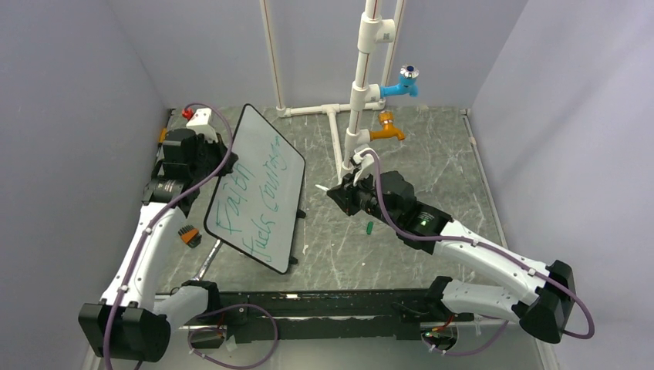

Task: Write a sentence on the whiteboard
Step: Put down the whiteboard on the whiteboard stand.

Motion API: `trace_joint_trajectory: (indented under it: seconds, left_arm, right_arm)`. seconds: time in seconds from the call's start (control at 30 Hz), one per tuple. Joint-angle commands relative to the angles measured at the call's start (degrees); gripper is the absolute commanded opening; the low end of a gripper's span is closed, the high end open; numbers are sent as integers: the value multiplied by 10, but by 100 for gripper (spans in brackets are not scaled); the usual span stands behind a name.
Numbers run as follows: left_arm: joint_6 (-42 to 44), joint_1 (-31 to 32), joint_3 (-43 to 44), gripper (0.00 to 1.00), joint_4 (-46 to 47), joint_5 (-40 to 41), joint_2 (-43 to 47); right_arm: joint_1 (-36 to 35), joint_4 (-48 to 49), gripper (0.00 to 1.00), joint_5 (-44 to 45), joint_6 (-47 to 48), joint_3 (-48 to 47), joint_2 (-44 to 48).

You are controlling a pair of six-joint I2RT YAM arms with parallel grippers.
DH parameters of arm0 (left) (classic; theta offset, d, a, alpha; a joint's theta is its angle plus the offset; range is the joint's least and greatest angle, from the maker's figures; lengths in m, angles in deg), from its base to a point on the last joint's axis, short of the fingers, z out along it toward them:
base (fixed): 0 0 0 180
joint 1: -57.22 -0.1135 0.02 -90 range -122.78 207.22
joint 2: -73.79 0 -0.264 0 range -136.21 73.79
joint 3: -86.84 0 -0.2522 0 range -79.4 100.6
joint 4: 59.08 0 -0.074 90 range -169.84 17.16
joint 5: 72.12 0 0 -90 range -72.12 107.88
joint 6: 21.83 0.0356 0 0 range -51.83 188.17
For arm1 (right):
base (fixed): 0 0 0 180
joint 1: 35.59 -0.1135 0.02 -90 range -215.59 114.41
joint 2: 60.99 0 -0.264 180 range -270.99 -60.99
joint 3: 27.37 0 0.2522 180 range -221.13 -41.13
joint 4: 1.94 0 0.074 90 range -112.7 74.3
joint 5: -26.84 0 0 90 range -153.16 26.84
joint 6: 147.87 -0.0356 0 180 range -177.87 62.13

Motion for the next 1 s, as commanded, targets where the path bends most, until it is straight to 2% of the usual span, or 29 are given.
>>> trace_joint_trajectory:
  seconds: [0.0,0.4,0.47,0.6,0.73,0.97]
  left_arm:
    - [74,25,-27,0,-293,42,-10]
    - [61,37,-9,1,-349,54,60]
    - [60,37,-11,6,-347,60,62]
    - [59,37,-8,22,-351,58,51]
    - [61,37,-9,31,-342,52,47]
    - [64,37,-12,38,-332,57,39]
  right_arm:
    - [-2,32,0,-3,-4,-1,-8]
    - [-3,36,0,-20,-10,-1,-33]
    - [-2,36,0,-22,-13,0,-34]
    - [-3,36,0,-21,-13,1,-35]
    - [-3,36,0,-19,-12,1,-34]
    - [-3,31,0,-15,-7,1,-33]
